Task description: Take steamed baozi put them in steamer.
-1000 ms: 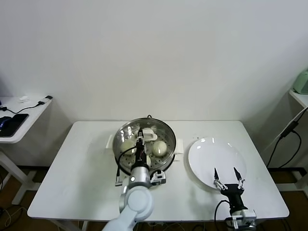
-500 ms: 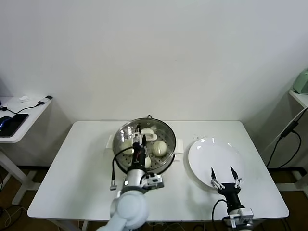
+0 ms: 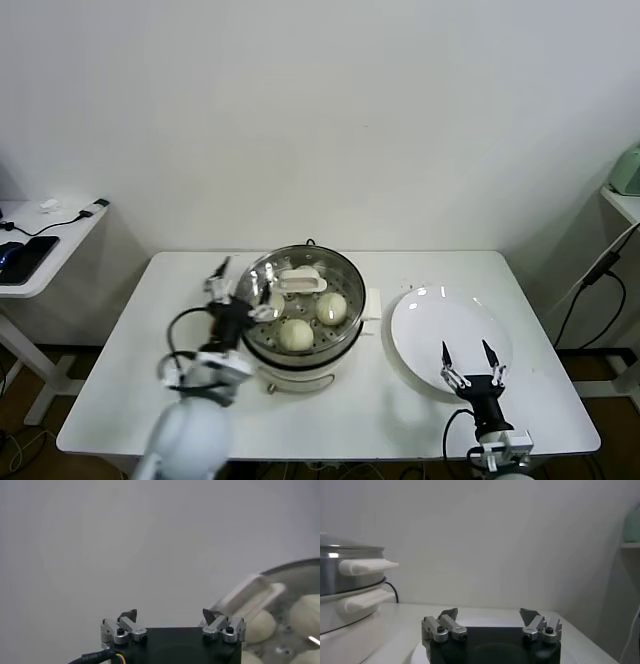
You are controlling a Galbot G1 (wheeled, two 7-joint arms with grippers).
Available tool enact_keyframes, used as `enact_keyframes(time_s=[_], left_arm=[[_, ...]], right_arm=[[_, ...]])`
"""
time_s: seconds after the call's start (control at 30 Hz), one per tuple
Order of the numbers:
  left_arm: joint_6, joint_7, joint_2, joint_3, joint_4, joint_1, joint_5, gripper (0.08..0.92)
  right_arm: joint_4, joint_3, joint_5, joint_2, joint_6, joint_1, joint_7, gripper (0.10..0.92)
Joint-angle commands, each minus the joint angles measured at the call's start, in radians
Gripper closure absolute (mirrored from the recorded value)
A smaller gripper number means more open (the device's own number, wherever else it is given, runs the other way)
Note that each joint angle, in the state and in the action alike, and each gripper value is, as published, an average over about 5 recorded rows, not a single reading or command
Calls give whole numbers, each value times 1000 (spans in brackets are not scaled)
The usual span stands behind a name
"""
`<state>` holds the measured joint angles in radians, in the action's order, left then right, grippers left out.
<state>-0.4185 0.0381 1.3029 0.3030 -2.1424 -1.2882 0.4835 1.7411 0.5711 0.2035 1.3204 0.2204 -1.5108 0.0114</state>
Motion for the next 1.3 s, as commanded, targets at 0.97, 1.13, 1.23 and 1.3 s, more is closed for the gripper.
enact_keyframes(time_s=[0.97,1.13,1.23,1.3], left_arm=[[681,-35,-74,271,464,-205,-886,177],[698,-33,-73,273,465,-209,-874,177],[709,-32,-73,274,467,-211,-862,177],[712,-32,-73,275,468,-212,-858,177]], right_arm=[[-44,-28,63,0,16,29,5,203],[-41,-33,59,0,13,26,2,203],[-40,-34,56,-2,10,22,0,203],[-39,-34,56,-3,8,20,0,203]])
